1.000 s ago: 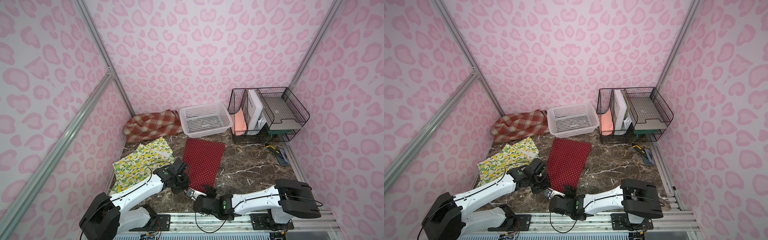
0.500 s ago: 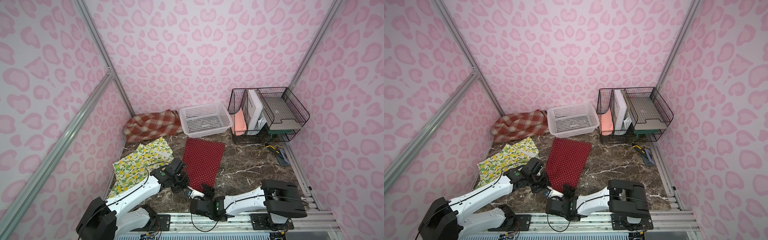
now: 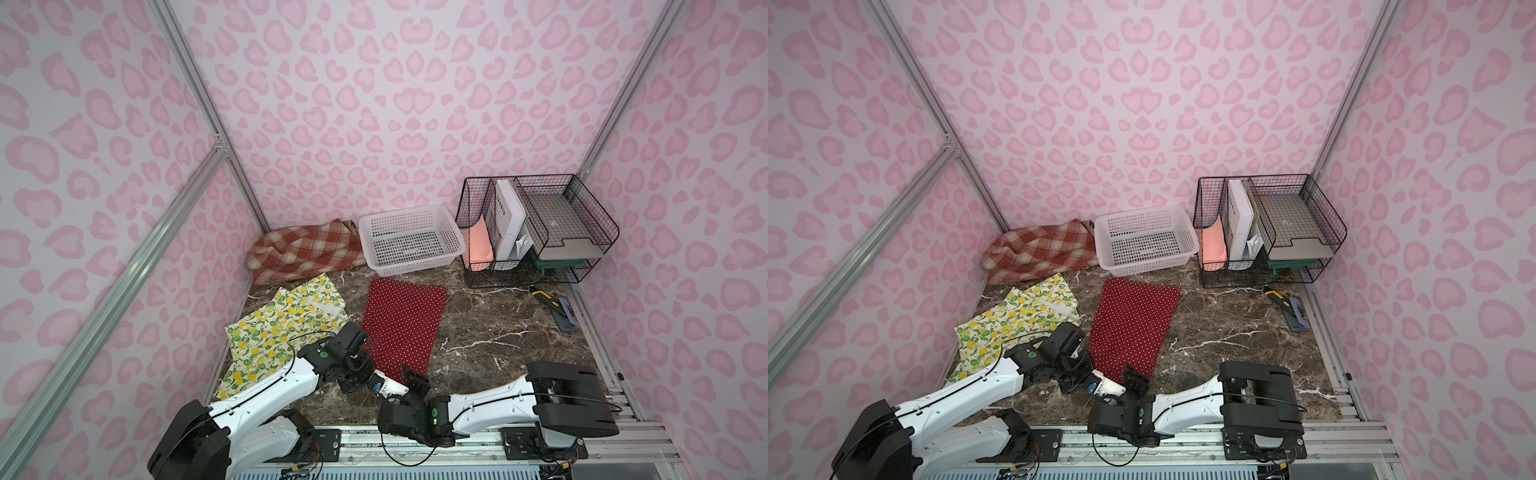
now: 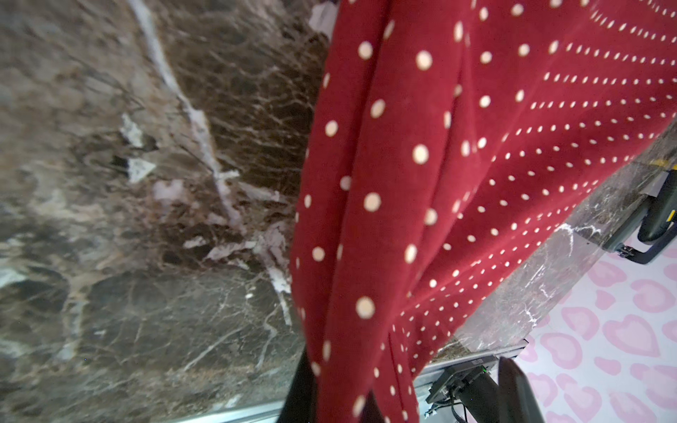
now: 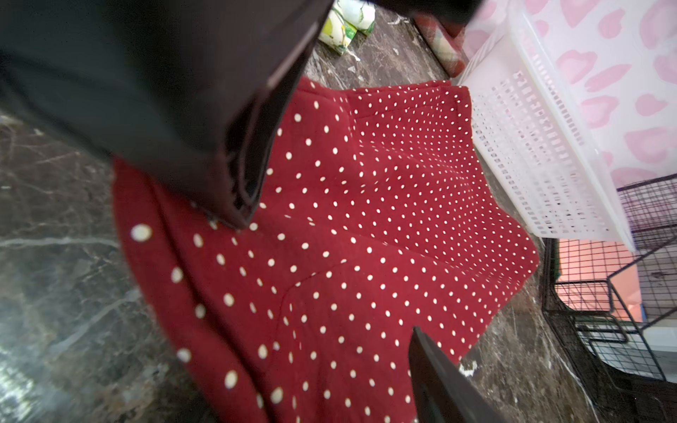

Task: Roll up the skirts
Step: Roll the skirt at the center of the board.

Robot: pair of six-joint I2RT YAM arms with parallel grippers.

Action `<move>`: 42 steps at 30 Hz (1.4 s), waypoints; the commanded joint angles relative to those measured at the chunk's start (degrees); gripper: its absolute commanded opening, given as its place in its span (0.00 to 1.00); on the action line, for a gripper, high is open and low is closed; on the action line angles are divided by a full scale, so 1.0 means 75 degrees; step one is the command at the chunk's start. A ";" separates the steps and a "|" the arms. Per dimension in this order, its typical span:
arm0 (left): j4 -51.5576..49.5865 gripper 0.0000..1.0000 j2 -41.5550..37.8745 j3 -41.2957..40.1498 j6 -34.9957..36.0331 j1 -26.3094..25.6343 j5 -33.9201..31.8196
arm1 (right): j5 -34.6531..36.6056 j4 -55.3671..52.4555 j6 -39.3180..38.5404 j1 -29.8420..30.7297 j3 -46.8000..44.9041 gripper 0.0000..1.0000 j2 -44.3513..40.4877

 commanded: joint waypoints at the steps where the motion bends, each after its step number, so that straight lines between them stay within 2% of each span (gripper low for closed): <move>1: -0.0136 0.00 -0.0032 -0.0050 0.0049 0.0018 0.0022 | 0.0268 0.0243 -0.0217 -0.0008 -0.0089 0.51 -0.0114; 4: -0.0180 0.00 -0.0057 -0.0051 0.0091 0.0013 0.0044 | -0.0089 0.0312 -0.0379 -0.0022 -0.0099 0.28 -0.0005; 7: -0.0324 0.00 -0.0140 -0.0022 0.0141 0.0051 -0.0022 | -0.0569 0.0262 -0.0545 -0.0024 -0.0089 0.12 0.0110; 8: -0.0392 0.07 -0.0181 -0.0004 0.0165 0.0075 -0.0040 | -0.0725 0.0247 -0.0586 -0.0043 -0.0101 0.08 0.0126; 11: -0.0800 0.64 -0.0399 0.0103 0.0334 0.0205 -0.0241 | -0.1478 0.0002 -0.0696 -0.0190 -0.0083 0.00 0.0063; 13: -0.1349 0.93 -0.0668 0.0227 0.0535 0.0377 -0.0539 | -0.2424 -0.0275 -0.0848 -0.0394 -0.0008 0.00 -0.0100; 14: -0.1566 0.98 -0.0851 0.0241 0.0622 0.0485 -0.0667 | -0.2903 -0.0390 -0.0936 -0.0478 0.0029 0.00 -0.0182; 19: -0.2314 0.97 -0.2035 0.0027 0.0947 0.1202 -0.1209 | -0.5689 -0.0994 -0.1299 -0.1155 0.0430 0.00 -0.0312; 22: -0.2377 0.98 -0.2698 -0.0216 0.0772 0.1252 -0.1414 | -0.7518 -0.1265 -0.1447 -0.1695 0.0796 0.00 -0.0166; 26: -0.2459 0.98 -0.3129 -0.0482 0.0720 0.1248 -0.1420 | -0.9551 -0.1496 -0.1591 -0.2785 0.1323 0.00 0.0084; 31: -0.2358 0.98 -0.3145 -0.0554 0.0704 0.1248 -0.1359 | -1.2689 -0.2098 -0.2013 -0.4113 0.2213 0.00 0.0942; 36: -0.2212 0.98 -0.3068 -0.0308 0.0904 0.1240 -0.1546 | -1.4425 -0.2615 -0.2450 -0.5154 0.2647 0.00 0.1964; 40: -0.2125 0.98 -0.2991 0.0004 0.1128 0.1234 -0.1748 | -1.4895 -0.2858 -0.2609 -0.5876 0.2815 0.00 0.2559; 42: -0.2044 0.98 -0.3019 0.0098 0.1300 0.1240 -0.1780 | -1.4837 -0.2722 -0.2459 -0.6106 0.2856 0.00 0.2672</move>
